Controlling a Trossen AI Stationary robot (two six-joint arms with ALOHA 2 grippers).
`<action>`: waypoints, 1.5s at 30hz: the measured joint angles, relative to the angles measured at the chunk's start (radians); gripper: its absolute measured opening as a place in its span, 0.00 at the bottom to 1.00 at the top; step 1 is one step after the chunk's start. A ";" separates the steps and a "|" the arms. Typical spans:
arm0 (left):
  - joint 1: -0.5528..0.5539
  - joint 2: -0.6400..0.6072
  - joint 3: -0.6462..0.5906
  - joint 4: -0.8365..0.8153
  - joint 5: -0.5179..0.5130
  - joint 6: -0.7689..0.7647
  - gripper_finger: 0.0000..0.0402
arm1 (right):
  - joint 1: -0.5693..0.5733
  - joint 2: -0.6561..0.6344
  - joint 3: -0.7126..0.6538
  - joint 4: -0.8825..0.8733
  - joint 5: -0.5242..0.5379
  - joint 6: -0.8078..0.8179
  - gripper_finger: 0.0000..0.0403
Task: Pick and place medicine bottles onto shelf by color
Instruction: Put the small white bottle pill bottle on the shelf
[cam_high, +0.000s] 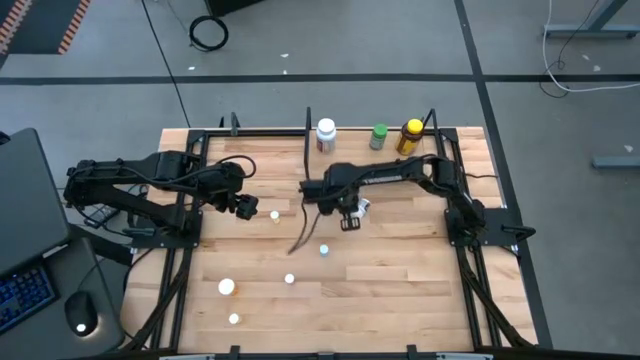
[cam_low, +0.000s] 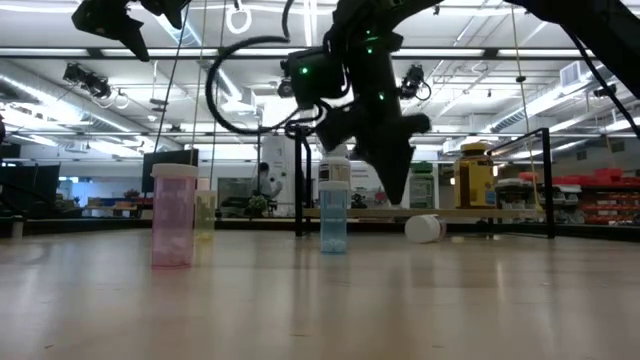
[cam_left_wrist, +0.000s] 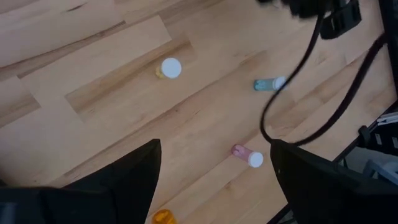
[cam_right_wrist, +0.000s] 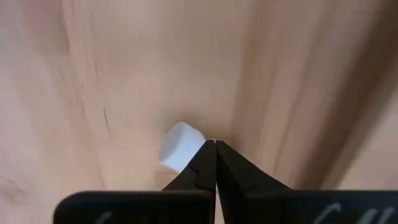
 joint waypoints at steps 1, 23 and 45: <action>0.000 0.000 0.000 0.000 0.000 0.000 0.76 | -0.009 -0.011 0.007 -0.008 -0.019 0.056 0.03; -0.028 -0.001 0.000 0.000 0.010 0.170 0.76 | 0.068 -0.070 0.000 0.009 -0.079 1.141 0.63; 0.049 -0.015 0.000 0.229 0.144 0.413 0.76 | 0.216 -0.064 -0.106 0.096 0.317 2.243 0.76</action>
